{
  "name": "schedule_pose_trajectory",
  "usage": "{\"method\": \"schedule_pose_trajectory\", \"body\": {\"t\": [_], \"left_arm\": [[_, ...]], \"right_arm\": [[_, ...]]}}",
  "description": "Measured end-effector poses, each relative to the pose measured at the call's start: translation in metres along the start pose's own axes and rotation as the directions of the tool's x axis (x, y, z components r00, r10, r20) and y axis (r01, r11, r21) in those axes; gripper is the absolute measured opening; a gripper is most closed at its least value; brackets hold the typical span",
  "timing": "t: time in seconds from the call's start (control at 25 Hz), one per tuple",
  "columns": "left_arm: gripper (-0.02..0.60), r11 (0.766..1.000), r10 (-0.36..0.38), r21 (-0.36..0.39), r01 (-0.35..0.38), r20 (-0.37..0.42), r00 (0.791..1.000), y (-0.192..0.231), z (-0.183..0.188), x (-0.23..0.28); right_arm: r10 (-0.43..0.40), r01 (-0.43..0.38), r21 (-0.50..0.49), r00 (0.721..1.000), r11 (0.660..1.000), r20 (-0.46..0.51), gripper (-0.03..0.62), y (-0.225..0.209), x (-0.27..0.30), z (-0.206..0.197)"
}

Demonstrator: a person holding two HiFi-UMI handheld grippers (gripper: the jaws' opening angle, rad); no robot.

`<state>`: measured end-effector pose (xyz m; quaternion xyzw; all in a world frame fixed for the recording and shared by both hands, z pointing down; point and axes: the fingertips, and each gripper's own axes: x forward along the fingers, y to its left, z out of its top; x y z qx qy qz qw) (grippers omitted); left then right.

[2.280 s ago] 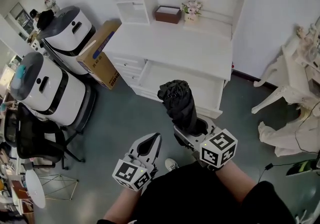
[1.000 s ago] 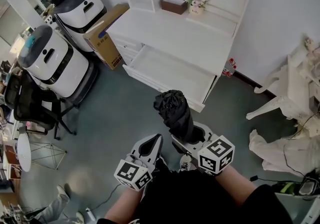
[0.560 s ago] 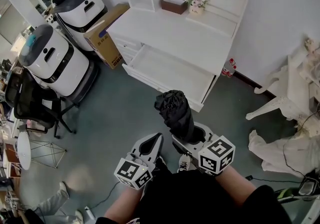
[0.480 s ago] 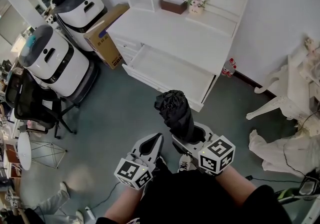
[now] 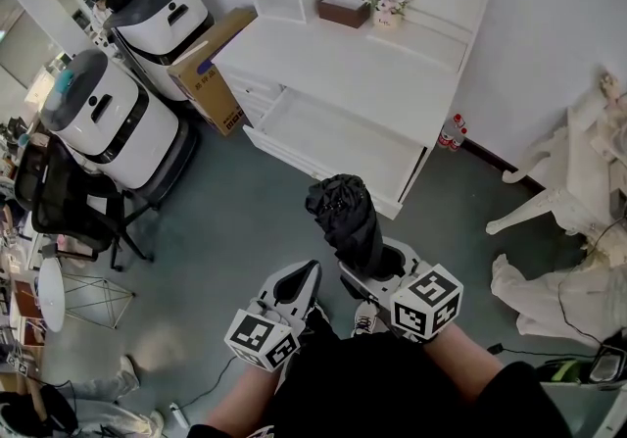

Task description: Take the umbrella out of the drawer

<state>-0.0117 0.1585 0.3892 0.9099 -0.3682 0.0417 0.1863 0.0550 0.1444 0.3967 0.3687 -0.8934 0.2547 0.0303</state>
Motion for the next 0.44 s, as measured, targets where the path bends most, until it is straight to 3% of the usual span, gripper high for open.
{"method": "schedule_pose_trajectory", "body": {"t": [0.44], "left_arm": [[0.003, 1.000, 0.001, 0.006, -0.001, -0.001, 1.000, -0.0005, -0.0011, 0.0018]], "right_arm": [[0.004, -0.004, -0.003, 1.000, 1.000, 0.001, 0.247, -0.0020, -0.0002, -0.0013]]}}
